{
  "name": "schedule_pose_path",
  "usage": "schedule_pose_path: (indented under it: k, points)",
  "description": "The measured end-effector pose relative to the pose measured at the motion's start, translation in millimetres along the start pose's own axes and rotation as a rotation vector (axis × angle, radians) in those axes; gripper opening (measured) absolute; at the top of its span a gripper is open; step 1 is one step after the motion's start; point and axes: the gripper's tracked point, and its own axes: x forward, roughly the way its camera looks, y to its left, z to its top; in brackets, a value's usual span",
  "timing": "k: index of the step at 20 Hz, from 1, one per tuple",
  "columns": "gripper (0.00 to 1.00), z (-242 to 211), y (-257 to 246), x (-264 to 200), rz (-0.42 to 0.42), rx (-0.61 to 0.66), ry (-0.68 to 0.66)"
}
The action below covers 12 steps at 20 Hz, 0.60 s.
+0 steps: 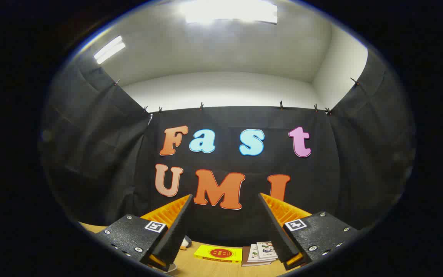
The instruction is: Open the storage box then place both shoes into the box .Put the left shoe in first, then the right shoe, with the right side of both shoes facing outward in a uniform manner.
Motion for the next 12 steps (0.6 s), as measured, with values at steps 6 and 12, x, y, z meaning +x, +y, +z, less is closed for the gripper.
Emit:
schedule_pose_path:
  k: [6,12]
  points:
    - [0.99,-1.9,1.5,2.5,-0.001,-0.001,0.01]
    - [0.99,2.9,2.5,1.7,-0.007,0.008,-0.004]
